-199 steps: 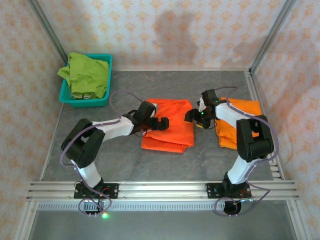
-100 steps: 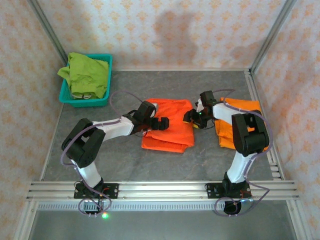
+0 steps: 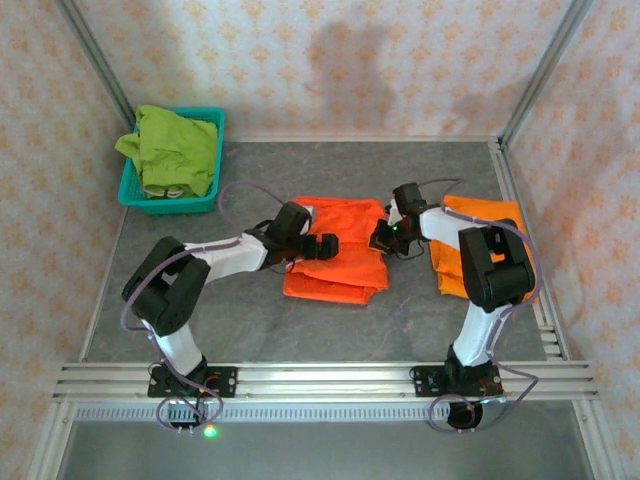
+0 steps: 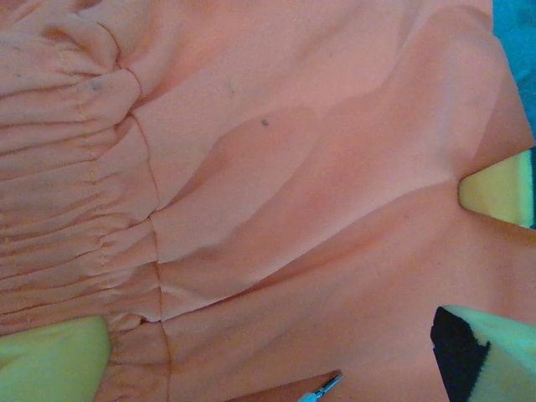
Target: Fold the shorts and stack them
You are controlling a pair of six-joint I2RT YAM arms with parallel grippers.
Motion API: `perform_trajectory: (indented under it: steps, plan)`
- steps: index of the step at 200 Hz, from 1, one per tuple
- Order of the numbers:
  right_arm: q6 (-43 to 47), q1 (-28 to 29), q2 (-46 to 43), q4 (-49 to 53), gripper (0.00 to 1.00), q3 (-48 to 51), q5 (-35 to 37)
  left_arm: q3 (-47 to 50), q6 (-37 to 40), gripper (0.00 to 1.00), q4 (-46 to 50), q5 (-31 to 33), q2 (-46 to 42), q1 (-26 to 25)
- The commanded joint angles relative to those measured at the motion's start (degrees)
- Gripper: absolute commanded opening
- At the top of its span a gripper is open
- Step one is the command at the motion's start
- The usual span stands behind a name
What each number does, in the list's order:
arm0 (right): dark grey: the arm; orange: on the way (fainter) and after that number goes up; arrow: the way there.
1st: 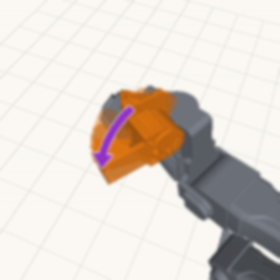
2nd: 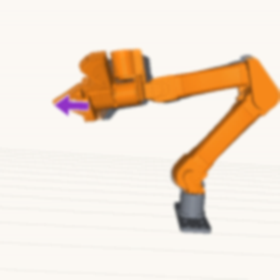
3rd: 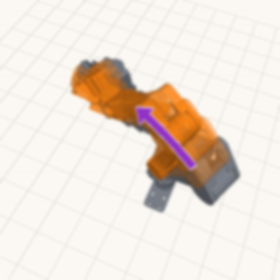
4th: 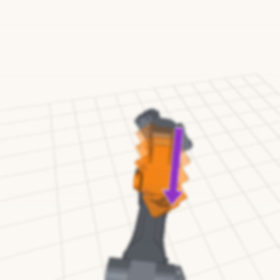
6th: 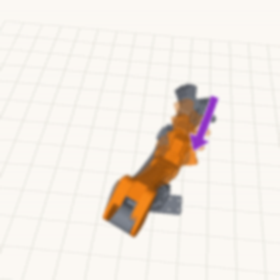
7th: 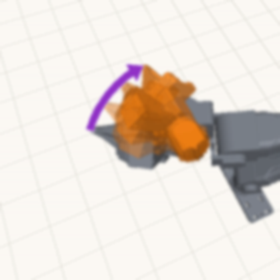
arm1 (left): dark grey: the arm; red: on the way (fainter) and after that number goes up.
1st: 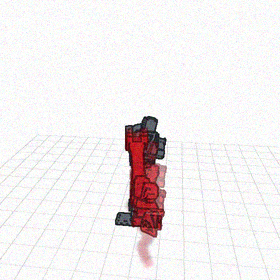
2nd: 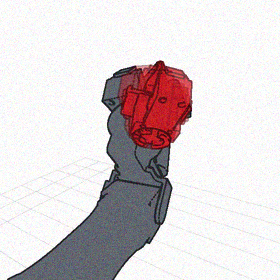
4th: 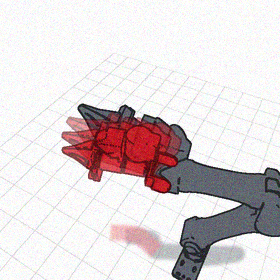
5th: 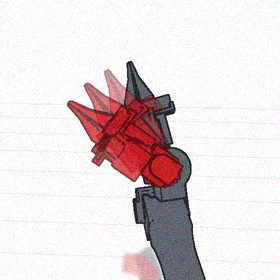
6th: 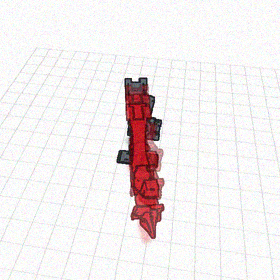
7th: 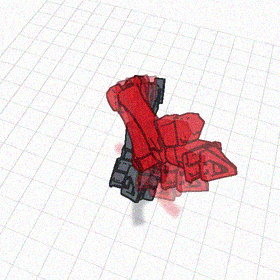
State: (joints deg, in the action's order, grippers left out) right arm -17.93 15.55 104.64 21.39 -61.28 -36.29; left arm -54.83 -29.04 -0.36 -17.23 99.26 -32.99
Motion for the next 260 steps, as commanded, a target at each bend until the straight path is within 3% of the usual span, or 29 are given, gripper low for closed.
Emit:
perform_trajectory:
  steps: [1,71,131,194,260]
  plan:
    - [1.86,0.88,-0.91,3.91,0.03,-1.01,6.03,1.71,-2.47,1.00,-0.07,-0.37,-4.73,-0.06]
    - [7.13,5.08,-9.15,21.92,0.00,-8.75,28.05,6.21,-5.50,1.00,0.36,2.58,-20.32,-0.12]
    - [10.43,5.36,-12.59,39.32,0.00,-18.33,43.62,8.30,-6.21,1.00,0.21,3.47,-24.29,-0.10]
    - [13.60,5.37,-12.10,49.34,0.00,-26.93,55.54,9.26,-6.65,1.00,-0.61,3.45,-25.80,-0.07]
    - [16.19,5.28,-9.81,56.03,0.00,-35.08,63.18,10.35,-6.73,1.00,-0.70,3.86,-27.02,-0.06]
